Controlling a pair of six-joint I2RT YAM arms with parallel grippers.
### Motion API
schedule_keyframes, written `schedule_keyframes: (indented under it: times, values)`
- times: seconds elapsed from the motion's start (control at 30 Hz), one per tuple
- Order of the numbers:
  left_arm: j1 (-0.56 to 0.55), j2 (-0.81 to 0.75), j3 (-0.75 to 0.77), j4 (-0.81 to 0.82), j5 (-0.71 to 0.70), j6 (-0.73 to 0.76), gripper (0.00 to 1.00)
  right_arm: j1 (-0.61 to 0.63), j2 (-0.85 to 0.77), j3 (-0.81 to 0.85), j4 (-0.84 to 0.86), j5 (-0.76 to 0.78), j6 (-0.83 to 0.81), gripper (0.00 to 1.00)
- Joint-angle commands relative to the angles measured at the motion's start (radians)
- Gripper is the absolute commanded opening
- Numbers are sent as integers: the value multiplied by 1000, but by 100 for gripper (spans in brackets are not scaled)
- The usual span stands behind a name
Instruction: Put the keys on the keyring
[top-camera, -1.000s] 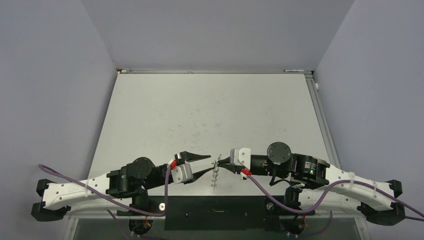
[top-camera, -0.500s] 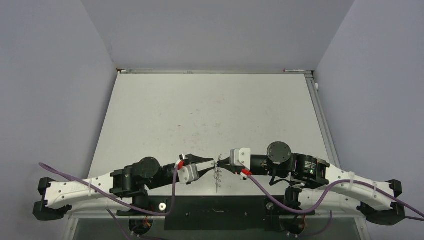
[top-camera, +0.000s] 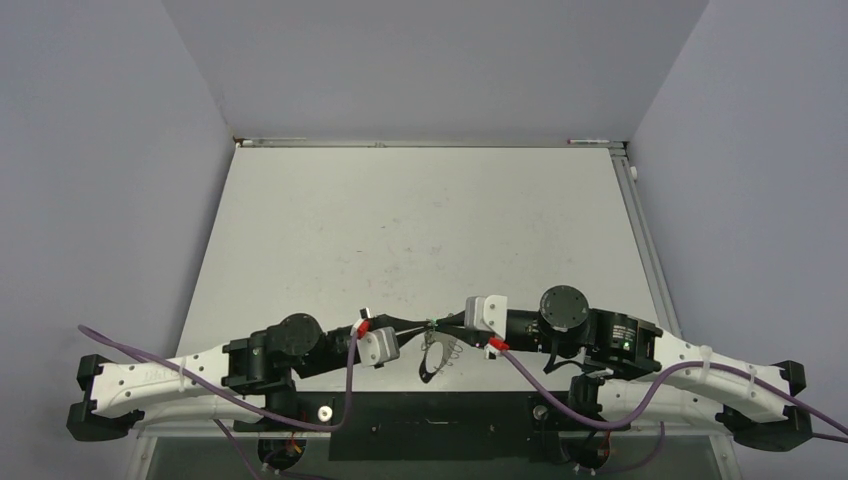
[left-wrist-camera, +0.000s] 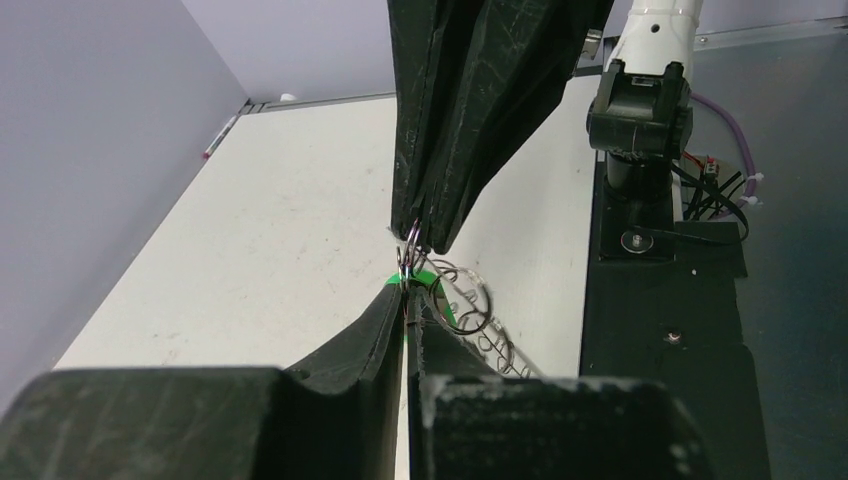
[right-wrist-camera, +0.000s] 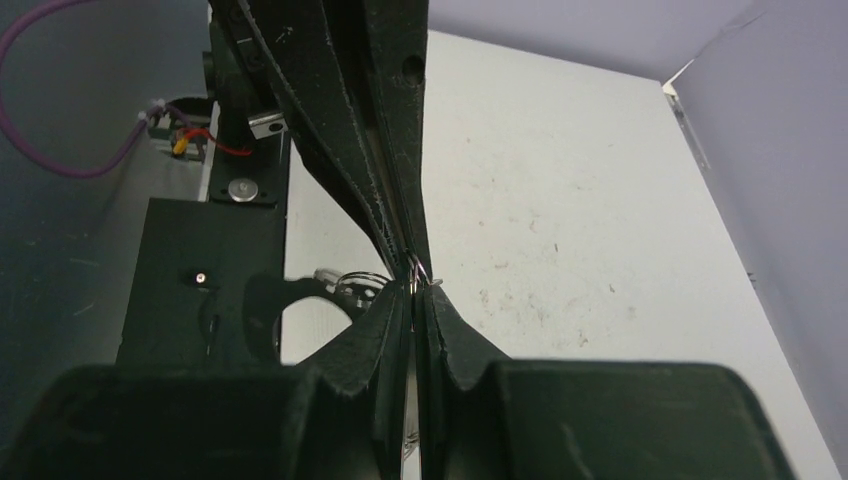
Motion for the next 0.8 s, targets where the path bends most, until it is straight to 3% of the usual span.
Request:
schedule_keyframes:
  times: [0.0,0.53,0.77]
  values:
    - [4,-6,20,53,9,3,0,3,-69,-30,200,105,29,5]
    - [2,43,-38,253,-2,-13,0,3,-143,-241,602,249,125,5]
    - [1,90,-28,268,-18,1,0,3,-157,-317,757,339,161,5]
